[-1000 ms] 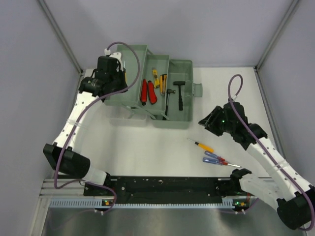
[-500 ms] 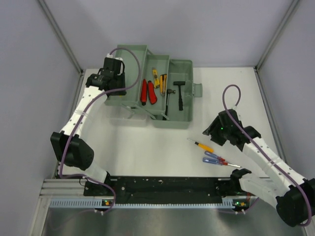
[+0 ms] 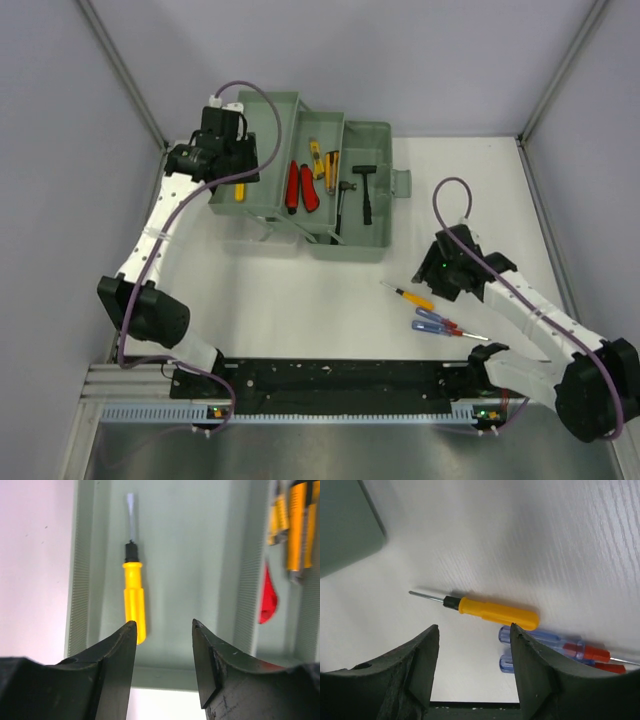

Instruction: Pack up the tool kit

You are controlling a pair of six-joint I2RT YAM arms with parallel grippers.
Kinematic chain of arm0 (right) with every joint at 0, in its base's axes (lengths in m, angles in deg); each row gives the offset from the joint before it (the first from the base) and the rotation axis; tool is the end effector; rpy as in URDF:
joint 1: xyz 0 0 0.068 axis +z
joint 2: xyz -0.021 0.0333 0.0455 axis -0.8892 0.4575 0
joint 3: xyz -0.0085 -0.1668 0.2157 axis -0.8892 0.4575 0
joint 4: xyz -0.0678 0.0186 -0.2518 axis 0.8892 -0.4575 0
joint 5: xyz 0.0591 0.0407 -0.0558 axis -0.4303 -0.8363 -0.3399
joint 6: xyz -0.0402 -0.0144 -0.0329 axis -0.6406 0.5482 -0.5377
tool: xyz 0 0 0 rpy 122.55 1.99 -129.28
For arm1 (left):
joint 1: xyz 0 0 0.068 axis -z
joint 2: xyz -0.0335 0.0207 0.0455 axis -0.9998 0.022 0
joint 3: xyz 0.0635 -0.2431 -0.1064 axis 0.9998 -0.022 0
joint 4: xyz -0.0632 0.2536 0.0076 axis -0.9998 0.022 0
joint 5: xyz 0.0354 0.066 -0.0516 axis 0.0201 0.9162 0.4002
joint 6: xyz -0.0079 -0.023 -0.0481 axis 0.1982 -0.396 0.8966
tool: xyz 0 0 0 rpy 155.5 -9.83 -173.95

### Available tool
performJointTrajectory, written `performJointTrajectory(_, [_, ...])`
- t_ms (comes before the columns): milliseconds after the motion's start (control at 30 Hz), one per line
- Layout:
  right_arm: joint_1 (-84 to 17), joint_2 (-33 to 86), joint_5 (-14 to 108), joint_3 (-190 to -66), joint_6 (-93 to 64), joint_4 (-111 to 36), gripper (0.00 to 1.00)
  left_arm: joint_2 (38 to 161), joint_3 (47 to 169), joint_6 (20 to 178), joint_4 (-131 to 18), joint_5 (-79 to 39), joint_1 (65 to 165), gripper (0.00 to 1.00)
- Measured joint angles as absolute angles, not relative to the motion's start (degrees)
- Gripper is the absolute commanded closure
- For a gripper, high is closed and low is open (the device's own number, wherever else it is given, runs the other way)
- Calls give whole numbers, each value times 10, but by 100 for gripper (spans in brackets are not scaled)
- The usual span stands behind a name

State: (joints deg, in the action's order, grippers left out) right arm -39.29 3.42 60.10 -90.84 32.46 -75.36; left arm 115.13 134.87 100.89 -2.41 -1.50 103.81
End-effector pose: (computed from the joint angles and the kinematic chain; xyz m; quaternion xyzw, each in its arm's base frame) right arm 0.1752 0.0728 0.2193 0.2633 0.9238 0.1392 0.2406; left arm 0.3291 -0.0820 0.3937 -0.0233 0.9180 -0.0145 0.3957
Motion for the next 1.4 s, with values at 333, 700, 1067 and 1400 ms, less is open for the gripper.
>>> performJointTrajectory(333, [-368, 176, 562, -942, 133, -721, 37, 1076, 1371, 1024, -33, -211, 1039, 36])
performJointTrajectory(700, [-308, 200, 571, -962, -5, -678, 39, 1055, 1372, 1046, -46, -360, 1039, 33])
performJointTrajectory(1067, [-250, 251, 611, -962, -43, -643, 44, 1054, 1389, 1057, -52, -396, 1039, 32])
performJointTrajectory(1400, [-250, 296, 660, -963, -18, -644, 60, 1051, 1389, 1057, -51, -398, 1037, 32])
